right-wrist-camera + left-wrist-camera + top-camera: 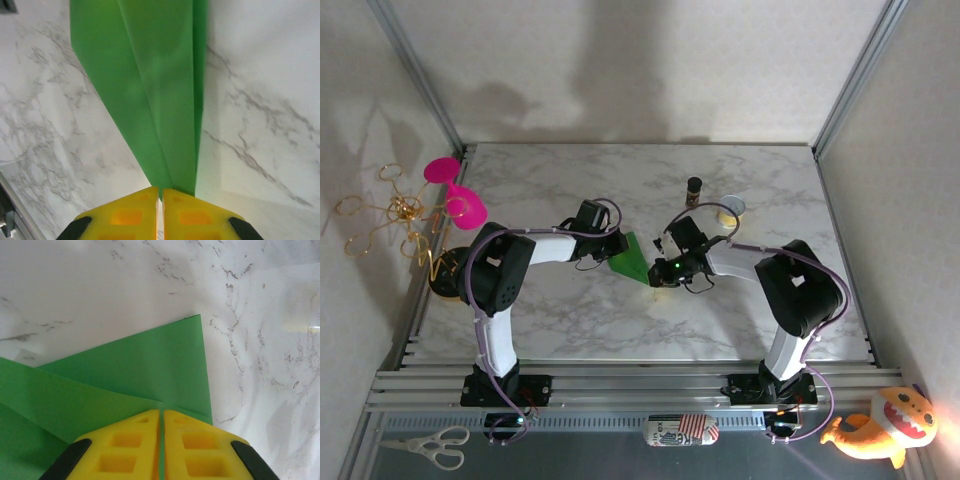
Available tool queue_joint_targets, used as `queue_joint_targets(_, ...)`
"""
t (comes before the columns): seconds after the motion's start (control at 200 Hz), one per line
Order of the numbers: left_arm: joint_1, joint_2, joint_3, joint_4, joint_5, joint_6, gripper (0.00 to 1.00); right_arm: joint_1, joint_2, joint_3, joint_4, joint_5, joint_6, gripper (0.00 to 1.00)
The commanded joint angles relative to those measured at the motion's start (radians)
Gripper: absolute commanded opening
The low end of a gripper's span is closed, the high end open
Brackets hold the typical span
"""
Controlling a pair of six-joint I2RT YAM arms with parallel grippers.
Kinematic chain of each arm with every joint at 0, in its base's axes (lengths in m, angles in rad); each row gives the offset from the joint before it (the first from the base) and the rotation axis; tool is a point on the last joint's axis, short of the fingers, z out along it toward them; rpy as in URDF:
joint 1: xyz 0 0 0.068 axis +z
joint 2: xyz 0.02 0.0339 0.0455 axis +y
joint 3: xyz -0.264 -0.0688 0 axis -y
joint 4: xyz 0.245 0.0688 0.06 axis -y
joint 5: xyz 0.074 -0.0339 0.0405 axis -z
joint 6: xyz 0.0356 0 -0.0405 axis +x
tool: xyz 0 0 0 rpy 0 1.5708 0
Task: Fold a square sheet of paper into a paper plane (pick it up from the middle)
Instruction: Fourth fold the wing at the center of the table.
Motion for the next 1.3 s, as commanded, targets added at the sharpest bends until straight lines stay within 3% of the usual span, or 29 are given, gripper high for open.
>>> queue_joint_targets(0.0,0.001,-0.007,-0.024,-0.063,-0.007,0.023,0.12,-0.004,0.03,0.07,-0.021,0.015,-0.007,0.12)
queue_joint_targets(0.36,-0.001,-0.031,-0.021,-0.05,0.013,0.021,0.14,-0.004,0.1,0.065,-0.021,0.009,-0.015,0.12)
queue_joint_targets(0.691,-0.05,-0.18,-0.084,0.013,0.032,0.036,0.23,-0.003,0.143,0.066,-0.068,0.08,-0.024,0.11)
queue_joint_targets(1.001,-0.135,-0.121,-0.075,-0.04,0.037,0.098,0.15,-0.001,0.156,0.069,-0.087,0.097,-0.019,0.1)
queue_joint_targets(1.292,-0.145,-0.044,-0.043,-0.126,0.022,0.182,0.12,-0.001,0.169,0.07,-0.11,0.121,-0.016,0.09)
